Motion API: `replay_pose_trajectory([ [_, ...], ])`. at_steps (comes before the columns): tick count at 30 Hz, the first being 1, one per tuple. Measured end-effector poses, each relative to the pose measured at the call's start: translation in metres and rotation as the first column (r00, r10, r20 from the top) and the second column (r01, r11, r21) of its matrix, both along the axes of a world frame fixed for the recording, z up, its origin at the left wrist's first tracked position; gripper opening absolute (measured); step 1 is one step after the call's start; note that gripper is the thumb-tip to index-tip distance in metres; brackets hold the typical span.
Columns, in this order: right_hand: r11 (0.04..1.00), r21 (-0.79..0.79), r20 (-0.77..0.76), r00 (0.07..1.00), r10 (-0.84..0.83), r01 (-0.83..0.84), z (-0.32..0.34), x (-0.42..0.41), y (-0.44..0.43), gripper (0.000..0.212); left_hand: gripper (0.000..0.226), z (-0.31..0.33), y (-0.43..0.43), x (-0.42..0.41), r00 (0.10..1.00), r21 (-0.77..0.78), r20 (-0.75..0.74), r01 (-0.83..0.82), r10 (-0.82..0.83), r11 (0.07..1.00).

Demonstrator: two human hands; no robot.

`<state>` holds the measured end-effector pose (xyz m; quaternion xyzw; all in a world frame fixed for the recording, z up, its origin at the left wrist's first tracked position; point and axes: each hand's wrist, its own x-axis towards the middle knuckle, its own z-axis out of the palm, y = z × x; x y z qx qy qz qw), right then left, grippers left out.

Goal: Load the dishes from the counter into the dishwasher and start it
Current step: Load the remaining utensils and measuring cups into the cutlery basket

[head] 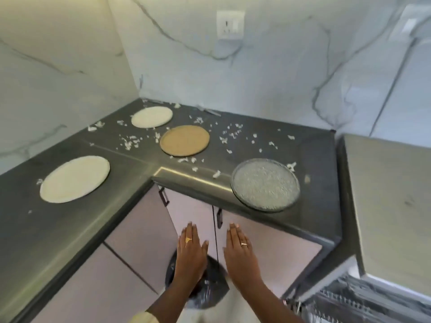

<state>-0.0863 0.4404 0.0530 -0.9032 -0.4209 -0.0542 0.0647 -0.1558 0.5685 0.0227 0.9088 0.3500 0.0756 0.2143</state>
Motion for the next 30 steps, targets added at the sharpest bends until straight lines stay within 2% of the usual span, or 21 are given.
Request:
replay_pose_trajectory([
  [4, 0.999, 0.039, 0.099, 0.995, -0.021, 0.017, 0.038, 0.047, 0.064, 0.063, 0.064, 0.03, 0.067, 0.039, 0.996, 0.014, 0.081, -0.033, 0.032, 0.999],
  [8, 0.998, 0.06, 0.125, 0.992, -0.01, 0.003, 0.066, 0.08, 0.124, 0.06, 0.064, 0.059, 0.129, 0.068, 0.987, 0.01, 0.151, -0.05, 0.048, 0.999],
  [12, 0.998, 0.048, 0.108, 0.993, -0.039, 0.034, 0.073, 0.113, 0.175, 0.06, 0.063, 0.075, 0.189, 0.094, 0.992, 0.107, 0.114, -0.068, 0.055, 0.992],
  [15, 1.0, -0.013, 0.034, 0.999, 0.024, -0.024, 0.062, 0.144, 0.206, 0.052, 0.062, 0.081, 0.226, 0.117, 0.993, 0.145, 0.103, -0.075, 0.061, 0.987],
  [21, 1.0, -0.019, 0.083, 0.996, 0.01, -0.008, 0.057, 0.227, 0.265, 0.05, 0.06, 0.09, 0.289, 0.172, 0.996, 0.212, 0.034, -0.089, 0.084, 0.973],
  [27, 1.0, -0.018, 0.055, 0.998, 0.009, -0.008, 0.064, 0.315, 0.324, 0.048, 0.059, 0.089, 0.339, 0.222, 0.99, 0.184, -0.015, -0.137, 0.142, 0.973],
  [30, 0.998, -0.065, 0.071, 0.997, 0.018, -0.014, 0.065, 0.356, 0.348, 0.047, 0.061, 0.087, 0.362, 0.242, 0.983, 0.152, -0.037, -0.174, 0.181, 0.973],
])
